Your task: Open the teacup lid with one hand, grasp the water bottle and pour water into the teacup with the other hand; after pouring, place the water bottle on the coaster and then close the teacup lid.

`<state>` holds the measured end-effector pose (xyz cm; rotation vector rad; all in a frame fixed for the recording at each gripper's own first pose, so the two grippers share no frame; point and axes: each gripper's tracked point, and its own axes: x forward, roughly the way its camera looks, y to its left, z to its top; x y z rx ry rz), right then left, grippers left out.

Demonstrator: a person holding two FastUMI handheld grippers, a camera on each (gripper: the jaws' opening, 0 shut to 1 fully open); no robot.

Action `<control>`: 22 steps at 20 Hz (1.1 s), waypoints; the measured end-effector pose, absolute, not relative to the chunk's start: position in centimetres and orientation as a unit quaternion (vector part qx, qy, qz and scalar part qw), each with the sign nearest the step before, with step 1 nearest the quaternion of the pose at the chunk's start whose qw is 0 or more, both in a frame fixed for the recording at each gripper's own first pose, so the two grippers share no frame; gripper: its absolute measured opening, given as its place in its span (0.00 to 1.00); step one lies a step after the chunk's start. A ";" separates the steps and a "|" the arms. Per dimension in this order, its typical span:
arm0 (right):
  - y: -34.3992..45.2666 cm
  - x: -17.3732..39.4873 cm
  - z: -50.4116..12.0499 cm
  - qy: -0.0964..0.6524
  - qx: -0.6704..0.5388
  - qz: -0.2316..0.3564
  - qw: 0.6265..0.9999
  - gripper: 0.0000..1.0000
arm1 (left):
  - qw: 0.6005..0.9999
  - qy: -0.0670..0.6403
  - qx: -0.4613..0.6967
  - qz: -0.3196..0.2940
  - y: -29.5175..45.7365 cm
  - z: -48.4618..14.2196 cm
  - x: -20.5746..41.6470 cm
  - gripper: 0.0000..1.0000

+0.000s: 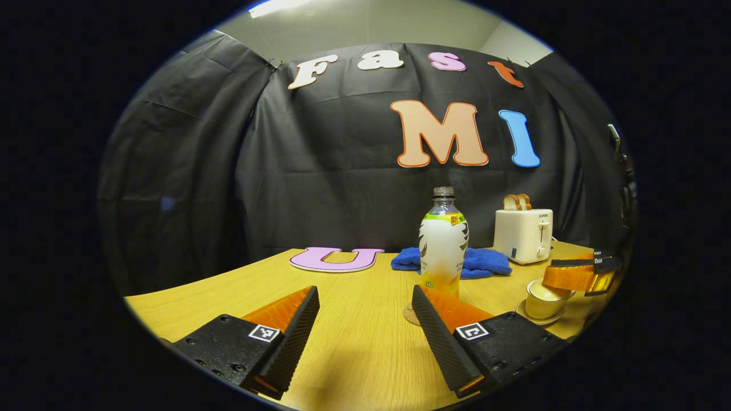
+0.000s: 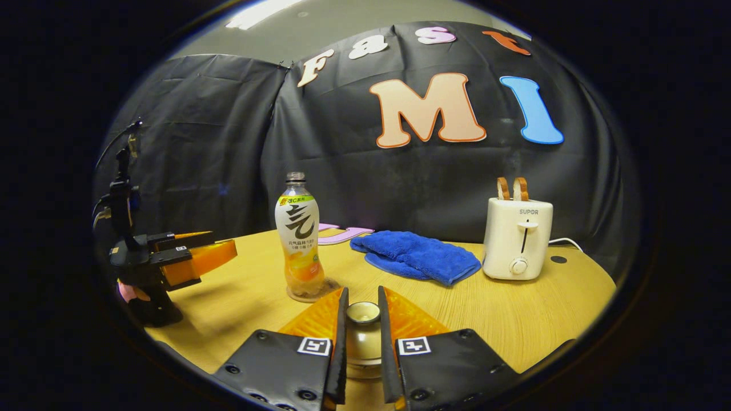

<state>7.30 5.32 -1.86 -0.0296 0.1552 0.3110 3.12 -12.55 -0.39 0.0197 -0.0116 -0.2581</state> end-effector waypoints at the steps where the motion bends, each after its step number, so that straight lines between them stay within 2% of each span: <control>1: 5.3 7.3 -2.0 0.079 -0.017 0.153 0.985 0.28 | 0.992 -0.006 0.010 -0.129 -12.5 -0.5 3.1 0.95; 5: 5.1 7.1 -2.1 0.089 -0.013 0.150 0.984 0.29 | 0.992 -0.006 0.010 -0.128 -12.5 -0.4 3.1 0.95; 9: 5.1 7.1 -2.2 0.091 -0.010 0.152 0.984 0.35 | 0.992 -0.006 0.010 -0.129 -12.5 -0.3 3.1 0.95; 10: 5.2 7.0 -2.1 0.091 -0.011 0.155 0.984 0.44 | 0.992 -0.006 0.010 -0.129 -12.5 -0.3 3.0 0.95; 13: 5.1 6.8 -2.0 0.083 -0.012 0.157 0.984 1.00 | 0.992 -0.006 0.010 -0.129 -12.5 -0.3 3.1 0.95; 22: 3.5 4.4 0.6 0.010 0.001 0.135 0.991 1.00 | 0.992 -0.005 0.010 -0.129 -12.4 -0.3 3.0 0.95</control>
